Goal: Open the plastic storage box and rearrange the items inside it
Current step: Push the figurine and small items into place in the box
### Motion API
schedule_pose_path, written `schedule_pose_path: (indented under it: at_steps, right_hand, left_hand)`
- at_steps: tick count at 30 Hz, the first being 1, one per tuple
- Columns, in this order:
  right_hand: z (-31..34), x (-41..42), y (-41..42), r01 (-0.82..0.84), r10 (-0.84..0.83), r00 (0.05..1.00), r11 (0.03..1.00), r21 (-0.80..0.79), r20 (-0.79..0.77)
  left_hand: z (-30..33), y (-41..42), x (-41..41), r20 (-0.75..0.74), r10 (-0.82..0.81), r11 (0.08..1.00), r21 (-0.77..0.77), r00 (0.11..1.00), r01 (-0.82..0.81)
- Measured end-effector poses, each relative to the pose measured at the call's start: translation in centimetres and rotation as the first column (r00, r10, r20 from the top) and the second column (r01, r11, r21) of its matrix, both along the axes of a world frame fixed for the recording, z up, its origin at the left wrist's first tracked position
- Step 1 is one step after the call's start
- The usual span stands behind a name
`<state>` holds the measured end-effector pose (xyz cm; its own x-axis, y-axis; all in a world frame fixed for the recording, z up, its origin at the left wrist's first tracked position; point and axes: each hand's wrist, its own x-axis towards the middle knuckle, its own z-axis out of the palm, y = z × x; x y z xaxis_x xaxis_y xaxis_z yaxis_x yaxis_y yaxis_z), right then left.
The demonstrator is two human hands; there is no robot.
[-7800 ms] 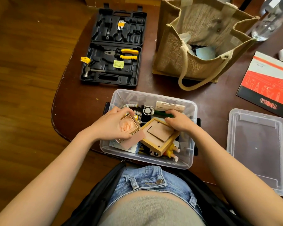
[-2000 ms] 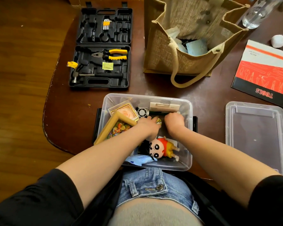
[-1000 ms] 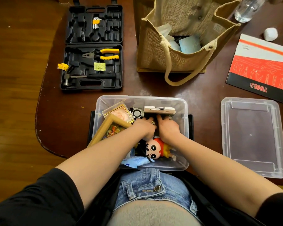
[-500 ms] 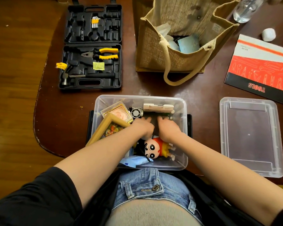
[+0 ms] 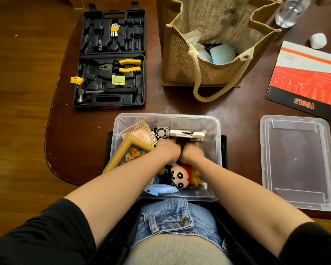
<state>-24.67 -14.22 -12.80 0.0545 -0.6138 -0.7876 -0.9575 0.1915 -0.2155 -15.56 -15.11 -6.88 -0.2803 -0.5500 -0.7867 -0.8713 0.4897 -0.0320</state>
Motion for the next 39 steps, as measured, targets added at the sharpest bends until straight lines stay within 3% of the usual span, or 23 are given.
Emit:
schedule_pose_path:
  at_steps: [5,9,11,15,18,20,23,28,33,36,39]
  right_hand:
    - [0.1,-0.5,-0.4,0.037,-0.046,0.994,0.994,0.101,0.096]
    - [0.2,-0.6,0.2,0.052,-0.062,0.985,0.996,0.066,0.159]
    - [0.9,-0.5,0.7,0.022,-0.019,0.988,1.0,-0.016,0.156]
    - [3.3,-0.5,1.5,-0.031,0.067,0.994,0.928,-0.372,0.084]
    - [4.6,-1.1,1.3,-0.259,0.237,0.965,0.825,-0.502,-0.108]
    - [4.9,-1.4,0.9,-0.386,0.336,0.923,0.811,-0.439,-0.189]
    - [4.9,-1.6,0.3,-0.439,0.403,0.898,0.838,-0.324,-0.175]
    - [3.9,-1.0,0.9,-0.283,0.259,0.959,0.902,-0.325,-0.115]
    - [2.4,-1.5,2.4,-0.243,0.227,0.967,0.96,-0.142,-0.117]
    - [1.9,-1.7,2.4,-0.142,0.13,0.988,0.975,-0.172,-0.081]
    - [1.8,-1.5,2.0,-0.153,0.131,0.985,0.965,-0.215,-0.114]
  left_hand:
    - [-0.1,0.1,0.1,-0.025,0.035,0.999,0.01,0.999,-0.034]
    - [-0.2,0.1,0.1,-0.037,0.044,0.999,0.001,0.998,-0.044]
    - [-0.2,0.1,0.1,-0.04,0.046,0.999,0.006,0.998,-0.046]
    - [-0.3,0.0,0.2,-0.045,0.053,0.998,0.026,0.998,-0.052]
    - [-0.3,-0.1,0.2,-0.052,0.065,0.997,0.043,0.997,-0.062]
    - [-0.4,-0.1,0.1,-0.038,0.063,0.997,0.053,0.997,-0.061]
    - [-0.7,-0.1,0.1,-0.029,0.055,0.997,0.055,0.998,-0.053]
    - [-0.8,0.0,0.2,-0.02,0.043,0.996,0.075,0.999,-0.041]
    - [-0.8,-0.1,0.1,-0.026,0.046,0.996,0.082,0.999,-0.043]
    - [-0.8,-0.1,0.1,-0.024,0.049,0.996,0.081,0.999,-0.047]
    - [-0.8,-0.1,0.2,-0.023,0.047,0.996,0.081,0.999,-0.045]
